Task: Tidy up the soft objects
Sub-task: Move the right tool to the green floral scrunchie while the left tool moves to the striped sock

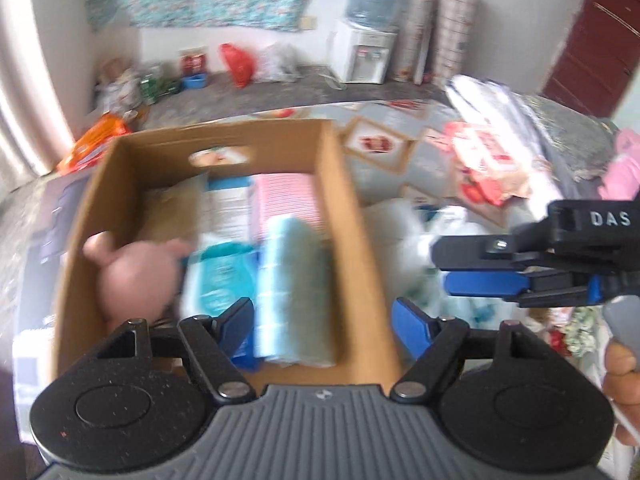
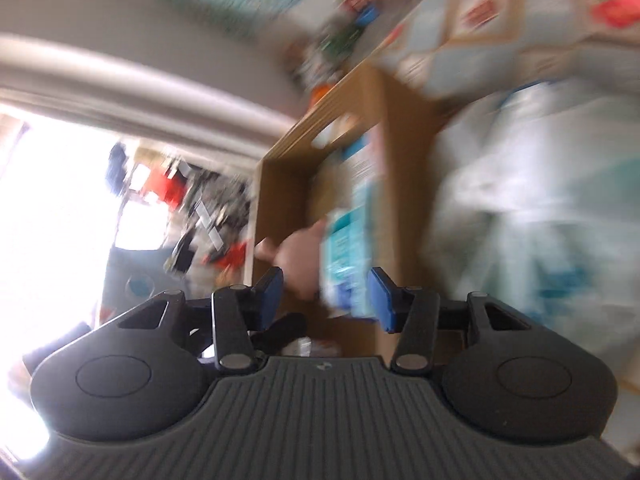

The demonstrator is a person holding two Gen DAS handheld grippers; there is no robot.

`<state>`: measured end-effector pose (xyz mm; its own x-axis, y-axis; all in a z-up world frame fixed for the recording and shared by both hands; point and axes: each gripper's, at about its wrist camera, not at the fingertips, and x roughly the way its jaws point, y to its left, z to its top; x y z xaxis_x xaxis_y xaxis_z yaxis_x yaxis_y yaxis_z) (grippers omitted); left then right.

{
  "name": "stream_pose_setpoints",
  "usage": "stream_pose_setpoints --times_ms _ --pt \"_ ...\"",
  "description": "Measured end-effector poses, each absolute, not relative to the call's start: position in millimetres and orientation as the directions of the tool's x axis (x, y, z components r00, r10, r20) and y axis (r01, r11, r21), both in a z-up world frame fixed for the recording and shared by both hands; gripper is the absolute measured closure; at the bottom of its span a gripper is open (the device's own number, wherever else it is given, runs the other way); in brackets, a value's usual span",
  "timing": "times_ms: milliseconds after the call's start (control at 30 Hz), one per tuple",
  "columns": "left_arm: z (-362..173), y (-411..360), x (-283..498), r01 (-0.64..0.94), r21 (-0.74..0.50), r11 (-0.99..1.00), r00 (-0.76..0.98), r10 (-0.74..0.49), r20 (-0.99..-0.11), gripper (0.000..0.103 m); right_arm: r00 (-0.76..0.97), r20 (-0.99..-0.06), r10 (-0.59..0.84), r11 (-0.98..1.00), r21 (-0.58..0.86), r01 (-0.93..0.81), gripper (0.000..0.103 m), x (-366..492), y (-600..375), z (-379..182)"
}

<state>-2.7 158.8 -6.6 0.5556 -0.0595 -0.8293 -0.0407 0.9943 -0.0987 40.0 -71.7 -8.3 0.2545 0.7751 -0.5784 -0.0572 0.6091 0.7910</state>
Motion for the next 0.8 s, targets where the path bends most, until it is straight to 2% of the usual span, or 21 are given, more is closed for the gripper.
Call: stream_pose_setpoints --times_ms 200,367,467,567,667,800 --pt "-10.7 85.5 21.1 0.077 -0.124 0.989 0.555 -0.146 -0.819 0.026 0.376 -0.681 0.628 0.701 0.705 0.107 0.054 16.1 -185.0 -16.7" --pt "-27.7 17.1 47.0 0.178 -0.119 0.977 0.525 -0.197 -0.828 0.026 0.379 -0.847 0.373 0.875 0.457 0.16 0.05 -8.1 -251.2 -41.5" --pt "-38.6 -20.8 60.2 0.232 -0.107 0.967 0.498 -0.212 -0.841 0.026 0.369 -0.9 0.232 0.959 0.274 0.067 0.047 -11.5 -270.7 -57.3" --pt "-49.5 -52.2 74.6 0.281 -0.11 0.953 0.472 -0.238 -0.849 0.026 0.366 -0.916 0.164 0.986 0.144 -0.081 0.033 -6.9 -277.1 -70.0" --pt "-65.7 -81.7 92.8 0.326 -0.142 0.935 0.41 -0.275 -0.87 0.026 0.364 -0.916 0.171 0.975 0.103 -0.198 0.027 -0.7 -281.5 -79.8" --pt "-81.6 -120.7 110.8 0.394 -0.15 0.907 0.368 -0.305 -0.878 0.026 0.335 -0.923 0.189 0.948 0.083 -0.307 0.025 9.6 -275.3 -88.9"
